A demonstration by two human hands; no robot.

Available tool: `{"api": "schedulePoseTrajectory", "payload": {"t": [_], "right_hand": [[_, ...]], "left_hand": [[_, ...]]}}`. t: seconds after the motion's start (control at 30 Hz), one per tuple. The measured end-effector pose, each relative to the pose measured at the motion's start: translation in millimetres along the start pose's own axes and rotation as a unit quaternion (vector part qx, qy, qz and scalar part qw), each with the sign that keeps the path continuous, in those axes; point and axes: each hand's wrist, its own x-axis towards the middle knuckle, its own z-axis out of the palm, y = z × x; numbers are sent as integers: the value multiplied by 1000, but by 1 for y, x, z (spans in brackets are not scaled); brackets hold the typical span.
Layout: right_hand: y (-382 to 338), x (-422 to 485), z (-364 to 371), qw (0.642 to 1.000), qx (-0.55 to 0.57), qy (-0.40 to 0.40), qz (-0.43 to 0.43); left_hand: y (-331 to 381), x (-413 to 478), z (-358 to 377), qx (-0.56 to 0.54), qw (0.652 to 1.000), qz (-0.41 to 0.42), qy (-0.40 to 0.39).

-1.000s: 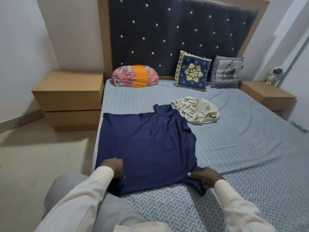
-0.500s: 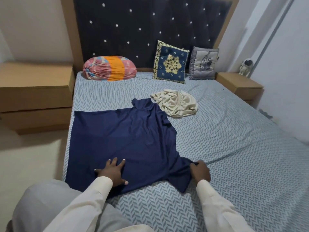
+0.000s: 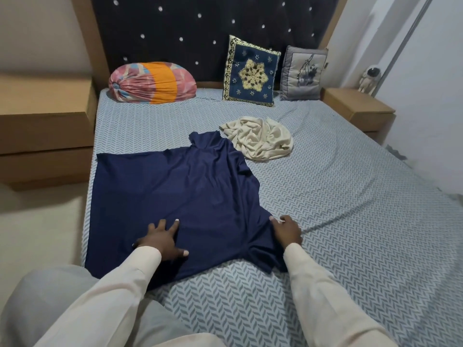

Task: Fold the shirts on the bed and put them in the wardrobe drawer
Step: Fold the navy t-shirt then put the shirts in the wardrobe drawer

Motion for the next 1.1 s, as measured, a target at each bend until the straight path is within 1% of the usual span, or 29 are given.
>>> {"api": "schedulePoseTrajectory", "payload": {"t": [0.07, 0.1, 0.2, 0.23, 0.3, 0.37, 0.43, 0.47, 0.57, 0.6, 0.67, 0.73, 0.77, 0.83, 0.9, 0.97, 1.03, 1.07, 1.1], "right_hand": [[-6, 7, 5, 1000, -16, -14, -2], [-5, 9, 5, 1000, -13, 7, 7], [8, -1, -1, 991, 27, 124, 53], [12, -5, 0, 986, 27, 149, 62], [15, -5, 4, 983, 24, 168, 72], [7, 7, 9, 983, 16, 176, 58], [-8, 29, 12, 987, -15, 160, 20], [-16, 40, 14, 990, -32, 140, -4], [-37, 66, 15, 998, -47, 17, -43], [-39, 70, 13, 998, -40, 4, -43], [-36, 75, 7, 999, 13, 47, -4], [-28, 77, 2, 992, 66, 100, 49], [-27, 81, 1, 989, 74, 114, 60], [-30, 94, 1, 989, 66, 125, 47], [-42, 119, 2, 993, 47, 105, 15], [-62, 144, 4, 999, 20, 46, -8], [-82, 161, 7, 999, -29, -25, -29], [-90, 170, 9, 997, -51, -45, -38], [-94, 176, 10, 997, -59, -43, -39]], "left_hand": [[2, 7, -4, -29, 1000, -8, 4], [2, 11, -6, -37, 999, -13, 4], [7, 21, -11, -37, 999, -30, 5], [9, 25, -13, -34, 999, -36, 5], [11, 32, -19, -24, 999, -49, 2], [13, 38, -24, -11, 998, -60, -7], [14, 44, -29, -5, 998, -63, -3], [16, 46, -30, -4, 998, -61, 7], [25, 53, -35, 7, 997, -52, 63], [28, 55, -36, 20, 996, -45, 81], [35, 64, -41, 28, 994, -32, 97], [40, 74, -47, 8, 996, -24, 85], [41, 80, -50, -7, 997, -20, 73], [44, 89, -53, -18, 999, -11, 42], [47, 96, -56, 9, 1000, -13, 25], [50, 102, -60, 29, 999, -19, 21], [51, 107, -63, 25, 999, -26, 14], [52, 110, -65, 22, 999, -32, 10], [52, 111, -66, 21, 999, -36, 10]]}}
